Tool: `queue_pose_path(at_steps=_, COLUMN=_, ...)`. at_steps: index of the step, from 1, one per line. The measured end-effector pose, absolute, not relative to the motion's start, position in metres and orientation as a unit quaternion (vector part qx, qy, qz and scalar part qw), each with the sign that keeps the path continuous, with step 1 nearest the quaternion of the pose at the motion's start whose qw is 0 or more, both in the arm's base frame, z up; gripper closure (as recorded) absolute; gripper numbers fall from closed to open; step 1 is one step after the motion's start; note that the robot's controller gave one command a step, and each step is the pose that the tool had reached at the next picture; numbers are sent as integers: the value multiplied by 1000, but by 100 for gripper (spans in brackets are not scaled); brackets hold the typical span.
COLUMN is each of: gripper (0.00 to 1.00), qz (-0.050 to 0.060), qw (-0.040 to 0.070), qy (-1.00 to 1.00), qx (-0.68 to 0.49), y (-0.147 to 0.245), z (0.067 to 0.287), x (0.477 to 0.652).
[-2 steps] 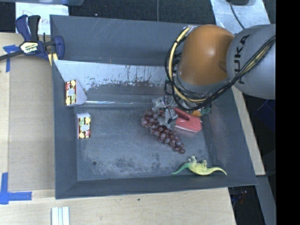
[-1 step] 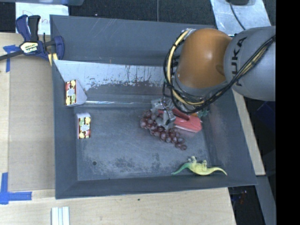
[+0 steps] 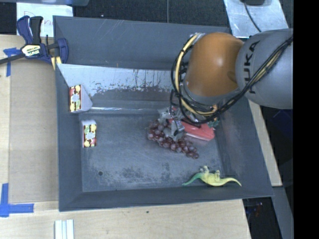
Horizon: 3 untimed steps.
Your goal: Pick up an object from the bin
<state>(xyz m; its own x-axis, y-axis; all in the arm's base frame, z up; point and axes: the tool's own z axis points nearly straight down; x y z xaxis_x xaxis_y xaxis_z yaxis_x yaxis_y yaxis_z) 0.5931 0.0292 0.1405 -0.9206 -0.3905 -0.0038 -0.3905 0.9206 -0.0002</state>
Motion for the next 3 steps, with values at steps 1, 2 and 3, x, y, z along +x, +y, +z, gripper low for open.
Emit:
queue_pose_path(at_steps=1, gripper=100, qz=-1, qw=5, qy=973, qx=-230, y=31, z=140, x=597)
queue_pose_path(at_steps=2, gripper=100, qz=1, qw=7, qy=978, qx=-210, y=70, z=160, x=562)
queue_pose_path(at_steps=3, gripper=100, qz=-1, qw=6, qy=980, qx=-200, y=71, z=137, x=582)
